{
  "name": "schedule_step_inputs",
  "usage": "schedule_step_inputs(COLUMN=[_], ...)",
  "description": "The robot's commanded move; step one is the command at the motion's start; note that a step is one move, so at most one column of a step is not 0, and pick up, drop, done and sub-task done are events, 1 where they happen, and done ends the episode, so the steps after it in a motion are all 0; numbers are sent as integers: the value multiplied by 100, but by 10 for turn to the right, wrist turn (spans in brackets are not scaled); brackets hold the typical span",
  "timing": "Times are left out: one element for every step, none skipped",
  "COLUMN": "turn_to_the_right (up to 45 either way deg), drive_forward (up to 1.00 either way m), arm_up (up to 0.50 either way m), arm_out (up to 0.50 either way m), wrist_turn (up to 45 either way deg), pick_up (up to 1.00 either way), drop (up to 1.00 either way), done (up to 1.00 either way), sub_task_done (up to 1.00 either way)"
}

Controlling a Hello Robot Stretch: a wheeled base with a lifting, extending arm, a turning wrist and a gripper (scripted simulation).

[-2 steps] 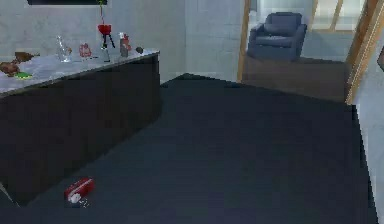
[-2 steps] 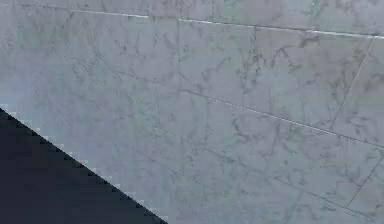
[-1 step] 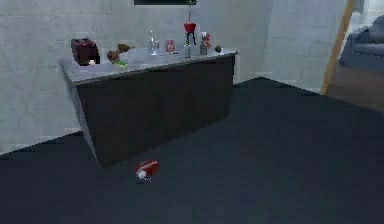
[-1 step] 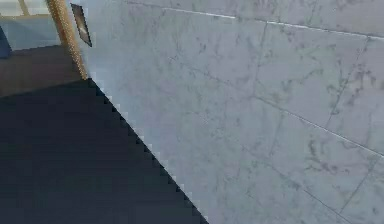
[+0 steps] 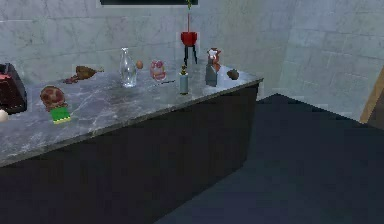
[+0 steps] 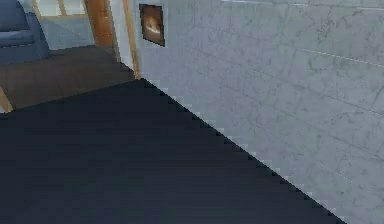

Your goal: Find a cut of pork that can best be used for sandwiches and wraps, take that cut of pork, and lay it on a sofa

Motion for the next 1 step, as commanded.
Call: schedule_step_inputs(turn_to_the_right=[-60], drive_forward=[0], arm_up=[0], arm_out=[0], wrist_turn=[0], pick_up=[0], drop=[0], done=[0], sub_task_done=[0])
